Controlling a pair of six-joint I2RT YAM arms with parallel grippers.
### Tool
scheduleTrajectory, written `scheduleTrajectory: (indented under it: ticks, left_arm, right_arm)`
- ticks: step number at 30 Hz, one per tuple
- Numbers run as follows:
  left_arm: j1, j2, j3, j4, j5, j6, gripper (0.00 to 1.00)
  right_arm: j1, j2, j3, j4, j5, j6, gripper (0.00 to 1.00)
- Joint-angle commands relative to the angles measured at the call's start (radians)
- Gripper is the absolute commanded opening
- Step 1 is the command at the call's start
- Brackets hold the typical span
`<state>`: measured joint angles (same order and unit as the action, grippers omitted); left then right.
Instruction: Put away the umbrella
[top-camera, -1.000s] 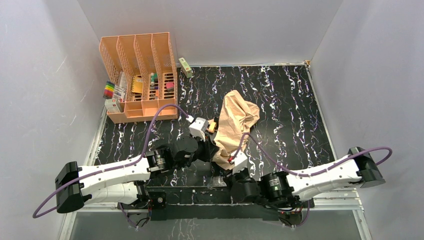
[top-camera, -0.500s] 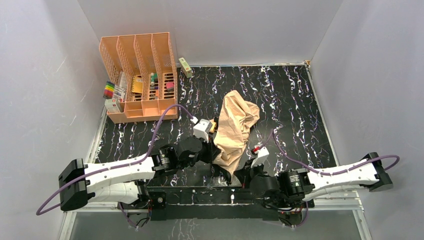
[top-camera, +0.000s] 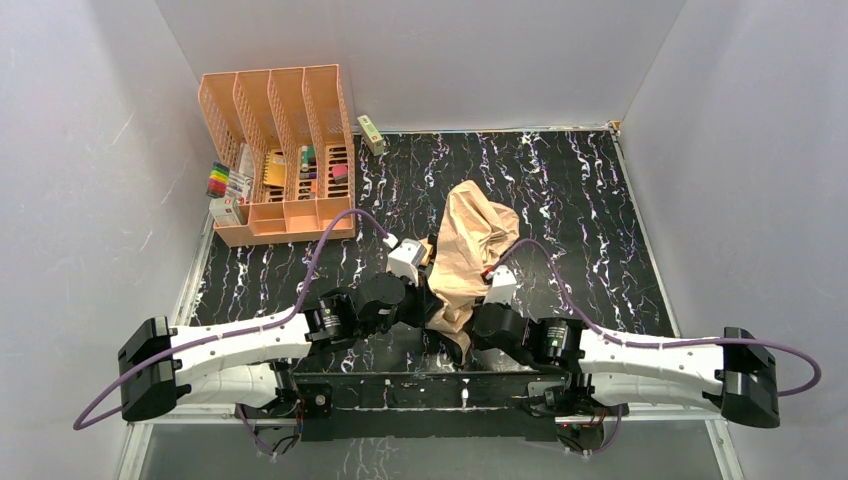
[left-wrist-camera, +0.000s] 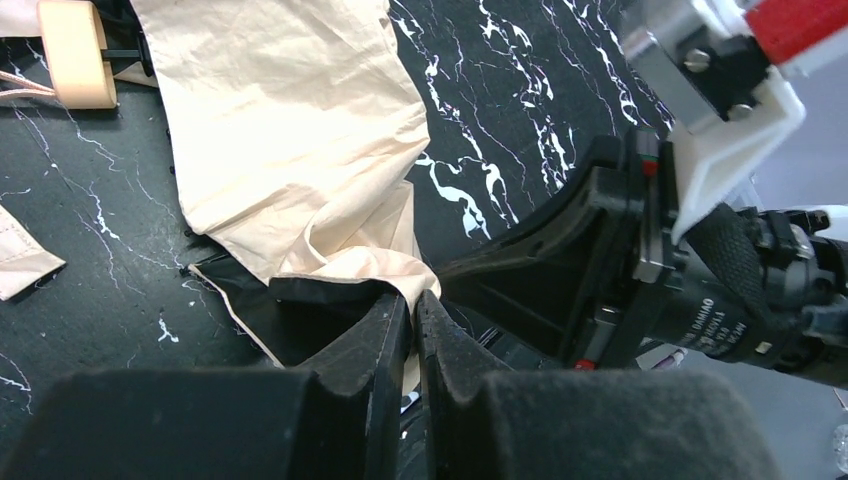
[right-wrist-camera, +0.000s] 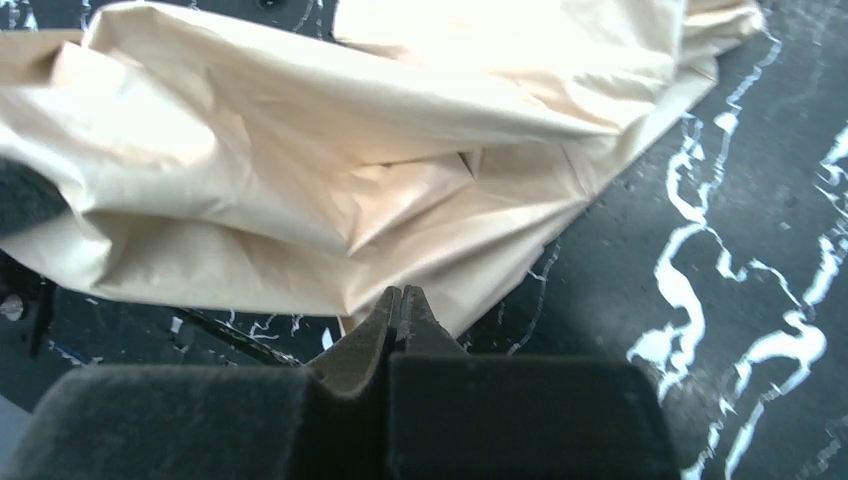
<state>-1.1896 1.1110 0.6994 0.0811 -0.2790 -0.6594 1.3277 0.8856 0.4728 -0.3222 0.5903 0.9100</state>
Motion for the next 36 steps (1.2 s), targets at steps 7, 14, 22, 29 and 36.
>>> scheduleTrajectory:
  ticks: [7, 14, 22, 29, 36]
  left_arm:
    - [-0.002, -0.066, 0.032, -0.031, 0.012, 0.008, 0.38]
    - [-0.016, -0.199, -0.064, -0.116, 0.035, -0.056, 0.66]
    - [-0.123, -0.286, -0.183, -0.182, -0.024, -0.176, 0.80]
    - [-0.327, -0.140, -0.145, -0.178, -0.230, -0.297, 0.92]
    - [-0.357, -0.055, -0.109, -0.181, -0.358, -0.331, 0.98]
  right_arm:
    - [-0.141, 0.116, -0.034, 0.289, -0.287, -0.155, 0.00]
    - [-0.239, 0.191, -0.063, 0.389, -0.395, -0.139, 0.00]
    - [-0.297, 0.339, -0.019, 0.423, -0.414, -0.104, 0.00]
    - [-0.315, 0.380, 0.000, 0.427, -0.443, -0.002, 0.00]
    - [-0.322, 0.348, -0.026, 0.532, -0.472, 0.011, 0.00]
